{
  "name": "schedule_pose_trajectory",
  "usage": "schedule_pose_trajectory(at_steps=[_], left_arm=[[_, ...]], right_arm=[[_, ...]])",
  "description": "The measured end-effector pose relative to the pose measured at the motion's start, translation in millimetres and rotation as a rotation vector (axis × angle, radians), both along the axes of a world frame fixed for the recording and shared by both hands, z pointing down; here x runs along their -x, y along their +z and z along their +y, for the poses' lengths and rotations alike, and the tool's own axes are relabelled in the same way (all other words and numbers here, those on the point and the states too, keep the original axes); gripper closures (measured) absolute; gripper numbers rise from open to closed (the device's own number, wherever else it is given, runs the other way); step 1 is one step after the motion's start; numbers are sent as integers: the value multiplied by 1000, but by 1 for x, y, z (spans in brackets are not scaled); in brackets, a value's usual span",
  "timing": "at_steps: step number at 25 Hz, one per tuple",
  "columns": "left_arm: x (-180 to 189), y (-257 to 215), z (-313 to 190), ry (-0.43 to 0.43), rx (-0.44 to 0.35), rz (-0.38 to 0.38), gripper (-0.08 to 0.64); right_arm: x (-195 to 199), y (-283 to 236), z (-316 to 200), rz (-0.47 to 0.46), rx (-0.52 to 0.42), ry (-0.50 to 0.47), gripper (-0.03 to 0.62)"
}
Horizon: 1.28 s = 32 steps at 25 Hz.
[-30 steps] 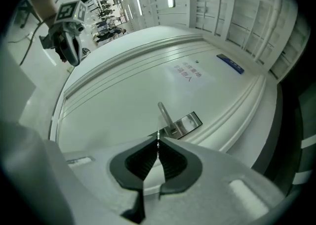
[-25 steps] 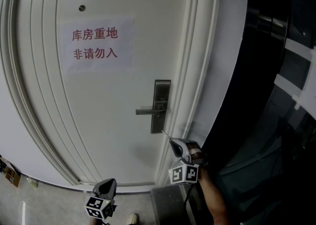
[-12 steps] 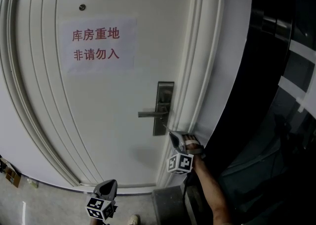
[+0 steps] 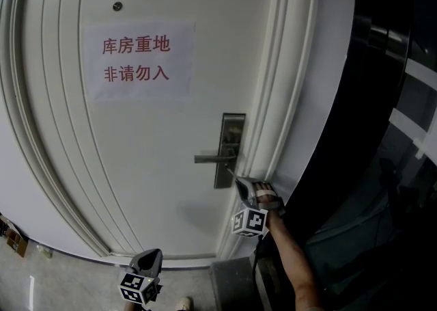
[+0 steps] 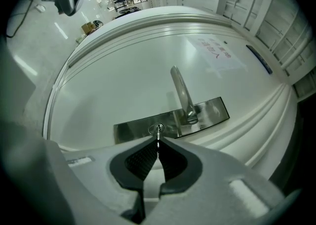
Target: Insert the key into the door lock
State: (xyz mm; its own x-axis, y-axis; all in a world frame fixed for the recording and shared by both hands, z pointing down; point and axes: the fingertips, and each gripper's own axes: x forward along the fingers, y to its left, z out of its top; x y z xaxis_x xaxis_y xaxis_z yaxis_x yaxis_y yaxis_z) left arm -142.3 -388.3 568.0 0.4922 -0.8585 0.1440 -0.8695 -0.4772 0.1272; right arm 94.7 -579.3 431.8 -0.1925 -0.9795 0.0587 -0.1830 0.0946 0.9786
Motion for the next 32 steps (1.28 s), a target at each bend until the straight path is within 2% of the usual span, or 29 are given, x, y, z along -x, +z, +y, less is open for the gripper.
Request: schedule_pose_trajectory(at_steps=[21, 32], left_arm=[[7, 4, -6, -13, 9, 8, 558], [8, 6, -5, -16, 14, 8, 558]], right_arm=[[1, 0, -15, 12, 10, 23, 581], [2, 4, -21, 82, 1, 47, 581]])
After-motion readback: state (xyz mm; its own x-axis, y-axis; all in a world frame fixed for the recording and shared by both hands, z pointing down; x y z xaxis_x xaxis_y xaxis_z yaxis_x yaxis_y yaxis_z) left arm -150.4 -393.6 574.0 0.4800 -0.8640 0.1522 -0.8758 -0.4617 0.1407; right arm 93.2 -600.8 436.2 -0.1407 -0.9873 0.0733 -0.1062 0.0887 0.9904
